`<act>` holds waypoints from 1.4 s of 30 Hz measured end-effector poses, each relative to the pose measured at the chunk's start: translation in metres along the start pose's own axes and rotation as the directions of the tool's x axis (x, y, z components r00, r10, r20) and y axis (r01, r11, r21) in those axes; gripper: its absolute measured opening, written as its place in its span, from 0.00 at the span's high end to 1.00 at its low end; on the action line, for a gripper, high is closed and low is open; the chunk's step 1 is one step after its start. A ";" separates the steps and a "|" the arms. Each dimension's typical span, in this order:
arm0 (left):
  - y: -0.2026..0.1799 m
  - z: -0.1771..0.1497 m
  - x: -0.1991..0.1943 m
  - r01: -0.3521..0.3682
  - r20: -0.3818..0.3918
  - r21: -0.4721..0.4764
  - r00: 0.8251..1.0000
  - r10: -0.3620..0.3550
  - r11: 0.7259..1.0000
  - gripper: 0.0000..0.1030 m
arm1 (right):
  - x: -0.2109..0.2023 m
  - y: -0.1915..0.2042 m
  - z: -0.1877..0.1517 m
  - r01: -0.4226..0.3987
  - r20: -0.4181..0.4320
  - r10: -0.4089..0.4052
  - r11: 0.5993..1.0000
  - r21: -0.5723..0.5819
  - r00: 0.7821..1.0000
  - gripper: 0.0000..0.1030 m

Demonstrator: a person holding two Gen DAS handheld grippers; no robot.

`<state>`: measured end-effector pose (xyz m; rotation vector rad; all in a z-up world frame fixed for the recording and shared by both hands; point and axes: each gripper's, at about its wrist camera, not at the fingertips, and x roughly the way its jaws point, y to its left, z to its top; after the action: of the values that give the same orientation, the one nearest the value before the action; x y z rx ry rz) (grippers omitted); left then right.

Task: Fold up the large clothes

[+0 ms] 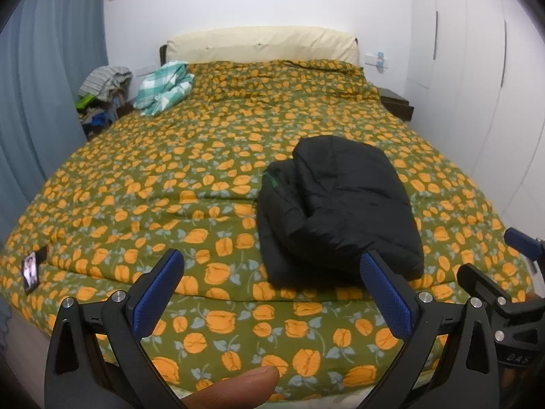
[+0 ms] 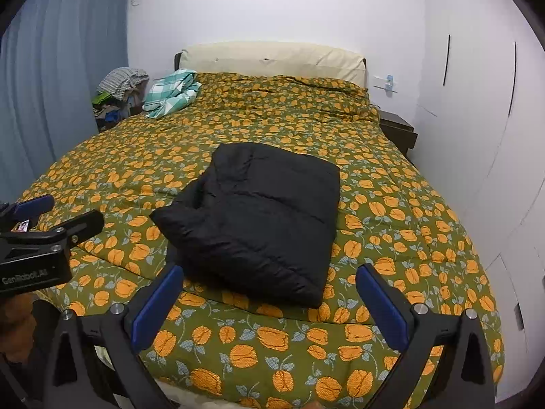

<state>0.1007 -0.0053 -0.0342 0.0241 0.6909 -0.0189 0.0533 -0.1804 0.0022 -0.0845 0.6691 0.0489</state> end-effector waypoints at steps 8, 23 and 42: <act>0.006 0.000 0.000 -0.030 0.019 -0.017 0.999 0.031 0.999 0.00 | 0.001 0.001 0.001 -0.004 -0.022 0.004 1.000 0.017 1.000 0.00; -0.009 -0.001 0.006 -0.093 -0.001 0.052 0.996 0.093 0.994 0.00 | 0.007 -0.012 -0.001 0.096 -0.056 -0.094 0.995 0.036 0.994 0.00; -0.009 -0.002 0.006 -0.069 -0.024 0.052 0.997 0.070 0.996 0.00 | 0.008 -0.010 0.000 0.130 -0.052 -0.129 0.991 0.006 0.990 0.00</act>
<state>0.1038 -0.0146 -0.0399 0.0974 0.7153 0.0310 0.0602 -0.1902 -0.0026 -0.1203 0.7143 -0.0819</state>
